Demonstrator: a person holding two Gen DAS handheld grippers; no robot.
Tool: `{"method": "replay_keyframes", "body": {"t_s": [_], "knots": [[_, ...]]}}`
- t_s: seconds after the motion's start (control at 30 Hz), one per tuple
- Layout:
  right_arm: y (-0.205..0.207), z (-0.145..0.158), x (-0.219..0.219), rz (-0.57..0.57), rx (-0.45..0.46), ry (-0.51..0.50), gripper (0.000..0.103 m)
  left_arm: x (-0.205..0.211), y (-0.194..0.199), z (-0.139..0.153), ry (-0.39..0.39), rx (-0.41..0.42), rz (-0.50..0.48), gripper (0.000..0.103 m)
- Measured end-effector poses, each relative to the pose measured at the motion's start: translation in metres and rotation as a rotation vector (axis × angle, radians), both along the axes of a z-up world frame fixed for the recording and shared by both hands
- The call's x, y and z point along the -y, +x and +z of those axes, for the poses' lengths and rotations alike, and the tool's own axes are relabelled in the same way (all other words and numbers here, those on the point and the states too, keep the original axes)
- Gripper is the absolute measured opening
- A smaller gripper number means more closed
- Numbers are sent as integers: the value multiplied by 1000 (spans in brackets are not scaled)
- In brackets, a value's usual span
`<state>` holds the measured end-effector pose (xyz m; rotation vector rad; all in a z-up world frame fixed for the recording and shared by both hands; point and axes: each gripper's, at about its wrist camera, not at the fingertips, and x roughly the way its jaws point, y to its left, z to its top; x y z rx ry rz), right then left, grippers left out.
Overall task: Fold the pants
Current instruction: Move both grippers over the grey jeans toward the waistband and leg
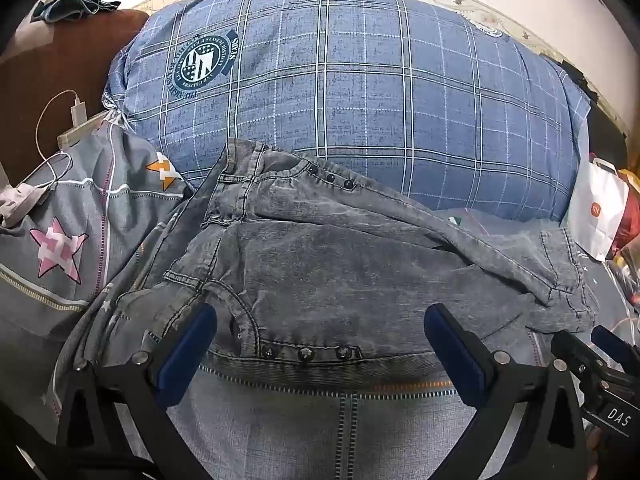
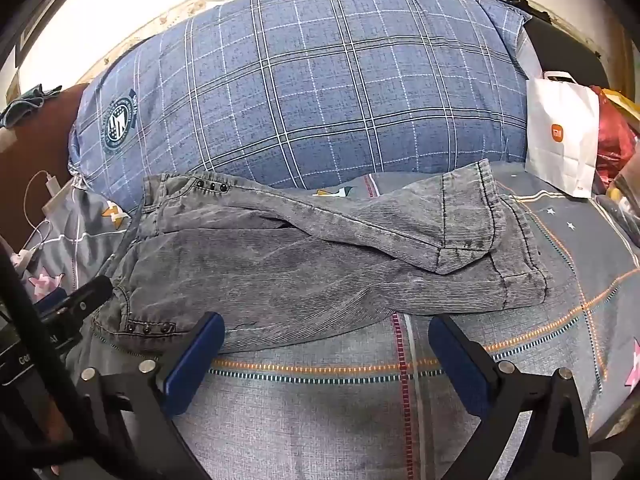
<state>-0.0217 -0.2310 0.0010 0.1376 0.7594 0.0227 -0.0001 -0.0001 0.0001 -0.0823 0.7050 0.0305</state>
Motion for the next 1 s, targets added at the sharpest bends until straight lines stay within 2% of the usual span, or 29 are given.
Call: {"method": "replay_keyframes", "body": {"t_s": [0.4, 0.53, 0.63, 0.67, 0.7, 0.73, 0.83, 0.97, 1.0], "knots": [[-3, 5, 5, 10, -4, -20, 103, -4, 2, 1, -7, -8, -10, 103], [1, 6, -10, -90, -3, -177, 103, 0, 8, -6, -72, -35, -34, 103], [3, 17, -19, -170, -1, -287, 103, -4, 14, -9, -158, -40, -79, 103], [-5, 24, -20, -185, 87, -345, 103, -5, 15, -8, -179, -37, -87, 103], [-7, 28, -22, -185, 105, -351, 103, -4, 15, -7, -196, -15, -89, 103], [-9, 32, -22, -179, 116, -356, 103, -4, 14, -6, -180, -8, -87, 103], [0, 30, -23, -152, 13, -315, 103, -3, 14, -5, -171, -14, -87, 103], [3, 26, -24, -130, -36, -306, 103, -5, 16, -5, -160, -115, -75, 103], [4, 27, -23, -129, -38, -304, 103, -5, 16, -4, -161, -115, -78, 103]]}}
